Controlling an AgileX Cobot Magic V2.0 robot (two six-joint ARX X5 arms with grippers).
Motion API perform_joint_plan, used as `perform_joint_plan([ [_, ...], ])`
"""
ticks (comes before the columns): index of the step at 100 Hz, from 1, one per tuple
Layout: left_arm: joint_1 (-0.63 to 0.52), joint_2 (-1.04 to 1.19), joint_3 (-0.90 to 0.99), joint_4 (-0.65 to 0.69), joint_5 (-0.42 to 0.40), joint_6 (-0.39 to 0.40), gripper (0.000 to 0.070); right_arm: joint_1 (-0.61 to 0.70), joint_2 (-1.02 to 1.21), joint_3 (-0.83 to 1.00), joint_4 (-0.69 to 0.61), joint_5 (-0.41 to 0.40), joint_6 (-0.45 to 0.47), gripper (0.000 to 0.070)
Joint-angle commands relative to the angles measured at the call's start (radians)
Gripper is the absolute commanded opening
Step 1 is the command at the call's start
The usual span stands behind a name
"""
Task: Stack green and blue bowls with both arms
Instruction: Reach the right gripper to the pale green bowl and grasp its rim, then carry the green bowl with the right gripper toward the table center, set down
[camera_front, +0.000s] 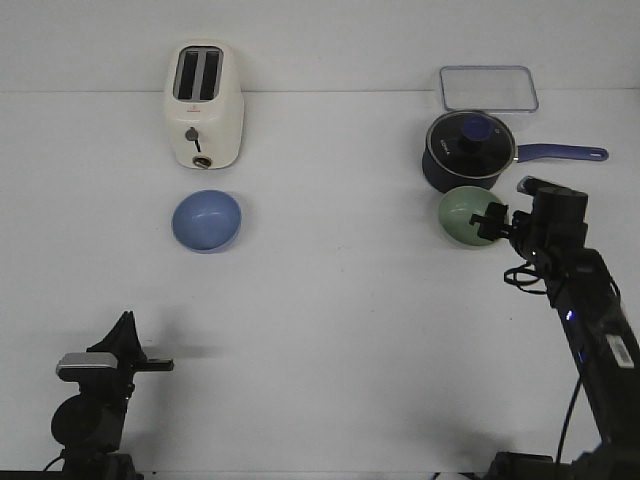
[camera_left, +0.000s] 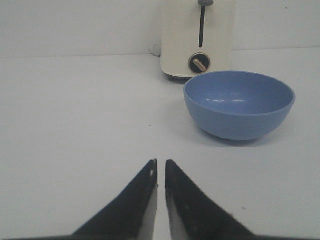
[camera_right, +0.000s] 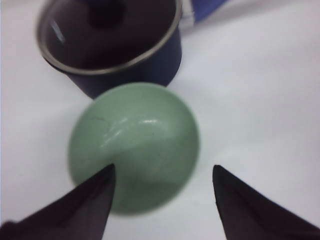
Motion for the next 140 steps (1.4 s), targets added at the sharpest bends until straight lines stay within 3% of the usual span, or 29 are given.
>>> perform_joint_plan([
  [1,0.002,-0.002,-0.020,0.010,0.002,-0.002,0.0012,-0.009,0.073,0.035,0.004,-0.031,-0.010,0.0408],
  [53,0.002,-0.002,-0.020,0.010,0.002,-0.002,0.0012,-0.040,0.294,0.055,0.161,-0.035,-0.001,0.0389],
  [66,0.002,-0.002,-0.020,0.010,0.002,-0.002,0.0012,-0.040,0.310,0.055,0.180,-0.035,0.008,0.0274],
  [87,0.002,-0.002,-0.020,0.010,0.002,-0.002,0.0012,-0.040,0.310,0.055,0.182,-0.024,0.017,0.0001],
  [110,0.002,-0.002,-0.020,0.010,0.002,-0.002,0.0012,-0.040,0.266,0.055,0.172,-0.065,0.025,0.0001],
  [140,0.002,-0.002,-0.020,0.010,0.002,-0.002,0.0012,0.025,-0.016,0.001,-0.008,-0.156,0.020,0.0004],
])
